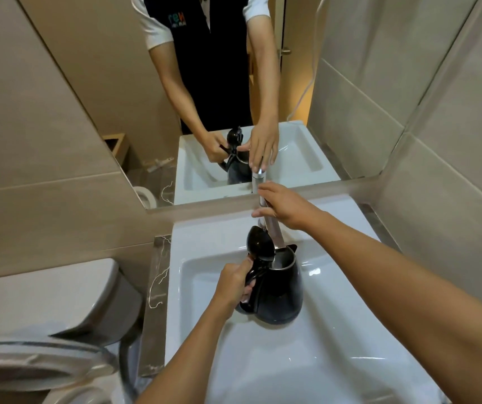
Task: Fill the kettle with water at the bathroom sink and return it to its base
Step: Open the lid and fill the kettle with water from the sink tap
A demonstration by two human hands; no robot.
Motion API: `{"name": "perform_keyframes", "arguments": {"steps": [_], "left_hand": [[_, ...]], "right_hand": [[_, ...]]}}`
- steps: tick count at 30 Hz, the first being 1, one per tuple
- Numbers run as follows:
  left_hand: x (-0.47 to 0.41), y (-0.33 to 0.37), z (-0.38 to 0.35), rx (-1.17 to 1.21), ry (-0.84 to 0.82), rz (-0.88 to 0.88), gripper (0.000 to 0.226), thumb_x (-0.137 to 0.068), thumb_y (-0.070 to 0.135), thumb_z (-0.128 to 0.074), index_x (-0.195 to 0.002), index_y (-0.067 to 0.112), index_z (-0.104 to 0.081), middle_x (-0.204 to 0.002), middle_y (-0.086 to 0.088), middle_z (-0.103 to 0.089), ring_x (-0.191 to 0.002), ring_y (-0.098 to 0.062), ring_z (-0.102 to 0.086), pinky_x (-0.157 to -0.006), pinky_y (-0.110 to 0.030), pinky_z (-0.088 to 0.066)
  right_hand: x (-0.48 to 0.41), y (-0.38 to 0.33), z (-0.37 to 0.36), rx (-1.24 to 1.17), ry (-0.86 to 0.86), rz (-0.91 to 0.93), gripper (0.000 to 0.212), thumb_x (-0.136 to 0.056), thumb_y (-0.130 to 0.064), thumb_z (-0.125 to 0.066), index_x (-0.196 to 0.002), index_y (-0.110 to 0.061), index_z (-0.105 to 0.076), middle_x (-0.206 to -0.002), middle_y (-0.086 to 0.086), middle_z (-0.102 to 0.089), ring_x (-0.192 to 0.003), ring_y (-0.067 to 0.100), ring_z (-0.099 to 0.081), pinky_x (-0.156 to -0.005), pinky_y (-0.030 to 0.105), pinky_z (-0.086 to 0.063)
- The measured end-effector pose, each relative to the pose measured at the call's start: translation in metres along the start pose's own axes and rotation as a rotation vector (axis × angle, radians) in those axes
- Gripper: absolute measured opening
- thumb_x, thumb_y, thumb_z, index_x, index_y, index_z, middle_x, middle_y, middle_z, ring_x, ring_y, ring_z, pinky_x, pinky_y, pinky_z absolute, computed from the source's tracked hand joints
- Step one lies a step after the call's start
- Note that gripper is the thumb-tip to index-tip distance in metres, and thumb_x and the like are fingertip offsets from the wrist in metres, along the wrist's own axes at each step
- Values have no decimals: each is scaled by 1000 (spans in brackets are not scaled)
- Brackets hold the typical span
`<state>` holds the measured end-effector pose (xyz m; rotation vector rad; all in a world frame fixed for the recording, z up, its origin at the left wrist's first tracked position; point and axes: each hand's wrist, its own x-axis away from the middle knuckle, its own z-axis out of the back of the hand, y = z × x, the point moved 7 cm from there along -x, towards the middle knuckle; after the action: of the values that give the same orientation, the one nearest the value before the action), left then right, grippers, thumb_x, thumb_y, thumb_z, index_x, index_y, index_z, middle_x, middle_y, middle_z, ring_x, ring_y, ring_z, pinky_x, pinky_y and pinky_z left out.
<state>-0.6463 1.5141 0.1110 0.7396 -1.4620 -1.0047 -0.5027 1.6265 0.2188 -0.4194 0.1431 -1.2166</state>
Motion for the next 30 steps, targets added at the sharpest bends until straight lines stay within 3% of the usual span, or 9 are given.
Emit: {"name": "perform_keyframes", "arguments": {"steps": [3, 8, 14, 30], "left_hand": [[1, 1, 0, -13, 8, 6, 53, -104, 36, -49, -59, 9, -47, -42, 2, -45, -34, -9, -31, -40, -21, -22], [3, -4, 4, -13, 39, 3, 54, -102, 39, -51, -57, 9, -48, -46, -2, -44, -37, -12, -30, -41, -22, -21], [7, -4, 7, 3, 49, -7, 57, -102, 41, -51, -54, 9, -48, -48, -5, -39, -37, -12, -28, -40, -22, -22], [7, -1, 8, -17, 48, -6, 57, -103, 40, -48, -57, 6, -47, -43, 0, -42, -35, -10, -29, -41, -21, -23]], "right_hand": [[-1, -3, 2, -47, -40, -14, 77, -99, -47, -61, -158, -5, -36, -169, 11, -27, -156, 28, -28, -123, 34, -23], [7, -4, -6, 22, -64, 1, 85, -100, -54, -55, -162, -7, -23, -172, 9, -16, -159, 28, -20, -127, 43, -26], [11, -8, -5, 69, -71, 1, 82, -100, -53, -55, -161, -8, -24, -172, 9, -16, -160, 28, -15, -123, 48, -32], [10, -5, -5, 61, -69, 3, 86, -98, -54, -59, -162, -11, -22, -173, 8, -14, -159, 26, -19, -123, 46, -32]]}}
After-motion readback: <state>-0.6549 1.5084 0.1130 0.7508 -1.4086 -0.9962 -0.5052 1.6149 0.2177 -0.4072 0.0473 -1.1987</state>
